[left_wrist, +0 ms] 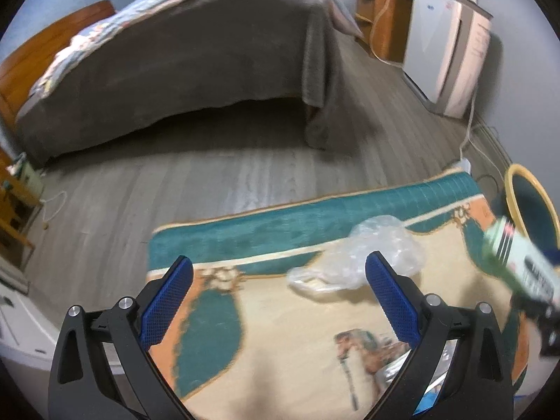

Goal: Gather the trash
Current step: 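Grasp the white COLTALIN box with the right tool while the left tool grasps the clear plastic bag, then carry the COLTALIN box and plastic bag over the bin and release both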

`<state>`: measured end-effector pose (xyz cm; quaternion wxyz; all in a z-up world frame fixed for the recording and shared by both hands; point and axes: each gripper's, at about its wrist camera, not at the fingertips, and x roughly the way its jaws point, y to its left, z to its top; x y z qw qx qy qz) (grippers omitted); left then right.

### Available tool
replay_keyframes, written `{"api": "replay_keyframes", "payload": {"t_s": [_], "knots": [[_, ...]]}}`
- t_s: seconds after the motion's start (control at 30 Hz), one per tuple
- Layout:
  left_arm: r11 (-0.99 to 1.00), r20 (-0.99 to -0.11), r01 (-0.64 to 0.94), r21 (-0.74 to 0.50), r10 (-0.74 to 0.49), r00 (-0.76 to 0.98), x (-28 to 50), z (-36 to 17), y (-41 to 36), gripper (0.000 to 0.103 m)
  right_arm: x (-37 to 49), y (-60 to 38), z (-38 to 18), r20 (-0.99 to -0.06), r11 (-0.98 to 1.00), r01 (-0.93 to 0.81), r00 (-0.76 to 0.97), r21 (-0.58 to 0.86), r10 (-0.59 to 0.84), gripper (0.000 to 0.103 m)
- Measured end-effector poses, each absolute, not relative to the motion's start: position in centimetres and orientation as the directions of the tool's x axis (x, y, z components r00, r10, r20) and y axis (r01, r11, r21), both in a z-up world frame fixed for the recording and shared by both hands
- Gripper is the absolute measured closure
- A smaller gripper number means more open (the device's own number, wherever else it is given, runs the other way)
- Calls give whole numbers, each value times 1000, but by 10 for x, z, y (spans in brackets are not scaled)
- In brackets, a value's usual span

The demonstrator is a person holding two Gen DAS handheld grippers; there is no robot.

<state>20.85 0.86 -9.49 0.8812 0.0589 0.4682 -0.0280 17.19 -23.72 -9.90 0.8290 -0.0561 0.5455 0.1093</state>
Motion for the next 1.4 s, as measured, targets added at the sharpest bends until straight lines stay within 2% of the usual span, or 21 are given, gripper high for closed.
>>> {"api": "replay_keyframes", "payload": {"t_s": [0.17, 0.37, 0.57, 0.6, 0.67, 0.7, 0.77, 0.83, 0.93, 1.13, 1.4], "knots": [[978, -851, 195, 69, -45, 524, 217, -115, -26, 5, 187, -262, -111, -917, 987, -141, 378, 79, 127, 30], [943, -877, 321, 82, -85, 473, 222, -143, -62, 5, 198, -262, -128, -932, 984, -178, 354, 17, 81, 30], [913, -888, 389, 122, -74, 453, 225, -161, -85, 6, 199, -266, -136, -941, 983, -182, 329, 12, 72, 30], [909, -888, 396, 130, -71, 454, 224, -163, -87, 8, 198, -266, -135, -941, 983, -185, 331, 5, 67, 30], [897, -894, 418, 145, -62, 443, 222, -169, -89, 21, 196, -269, -134, -940, 983, -182, 336, -5, 57, 30], [893, -901, 424, 153, -50, 430, 221, -173, -90, 31, 194, -271, -132, -940, 985, -175, 337, -1, 59, 30], [890, -903, 424, 169, -33, 429, 217, -176, -88, 35, 191, -275, -129, -939, 987, -157, 335, 21, 74, 30], [890, -903, 421, 174, -27, 429, 213, -175, -87, 47, 187, -277, -125, -937, 989, -146, 340, 38, 86, 30], [904, -903, 401, 146, -44, 427, 207, -166, -83, 59, 180, -277, -118, -932, 988, -148, 354, 30, 82, 30], [918, -881, 377, 119, -78, 466, 186, -139, -81, 64, 163, -275, -107, -922, 988, -153, 380, 15, 73, 30], [912, -840, 396, 106, -131, 527, 149, -99, -94, 64, 144, -268, -91, -898, 986, -161, 438, -40, 36, 30]]}}
